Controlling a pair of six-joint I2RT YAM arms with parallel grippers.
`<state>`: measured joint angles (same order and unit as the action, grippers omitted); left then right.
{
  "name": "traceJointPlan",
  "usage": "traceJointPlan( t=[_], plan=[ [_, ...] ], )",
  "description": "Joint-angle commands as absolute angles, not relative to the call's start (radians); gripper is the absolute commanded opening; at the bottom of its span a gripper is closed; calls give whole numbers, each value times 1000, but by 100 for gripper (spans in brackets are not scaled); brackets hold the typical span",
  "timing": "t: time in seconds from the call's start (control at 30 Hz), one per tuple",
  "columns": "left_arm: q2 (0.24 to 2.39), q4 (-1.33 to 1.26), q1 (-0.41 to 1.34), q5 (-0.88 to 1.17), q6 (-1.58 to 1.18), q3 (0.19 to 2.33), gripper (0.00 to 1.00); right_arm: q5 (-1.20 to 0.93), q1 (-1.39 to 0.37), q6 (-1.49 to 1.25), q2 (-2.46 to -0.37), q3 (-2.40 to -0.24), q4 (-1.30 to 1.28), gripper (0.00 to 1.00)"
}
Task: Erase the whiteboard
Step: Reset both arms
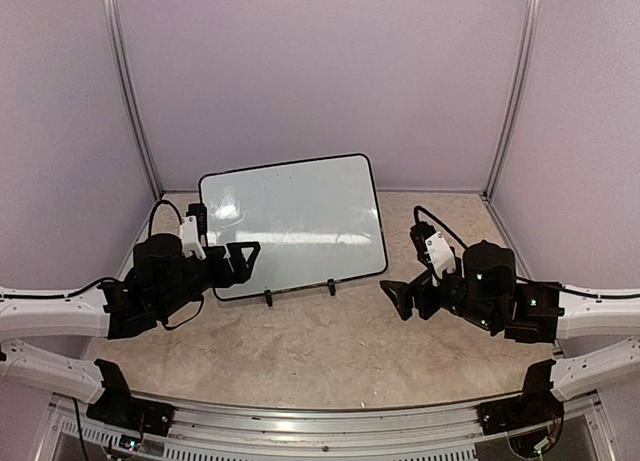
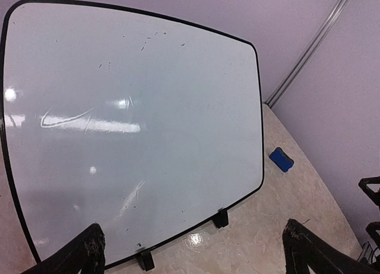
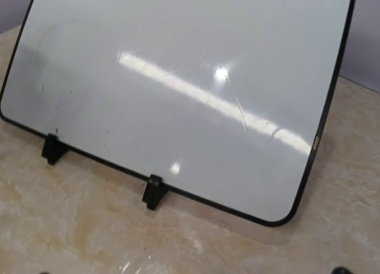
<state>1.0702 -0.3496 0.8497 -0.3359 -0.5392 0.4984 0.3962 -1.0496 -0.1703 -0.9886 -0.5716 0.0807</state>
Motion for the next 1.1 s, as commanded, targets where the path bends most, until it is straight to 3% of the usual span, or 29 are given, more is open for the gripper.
traceJointPlan(
  t=[0.0,1.07],
  plan=[
    [1089,-400,856,-350,-505,537,99,328,-1022,-133,-974,-545,108,99],
    [1198,-417,857,-359,-483,598,99,273,-987,-150,-940,-492,169,100]
  ],
)
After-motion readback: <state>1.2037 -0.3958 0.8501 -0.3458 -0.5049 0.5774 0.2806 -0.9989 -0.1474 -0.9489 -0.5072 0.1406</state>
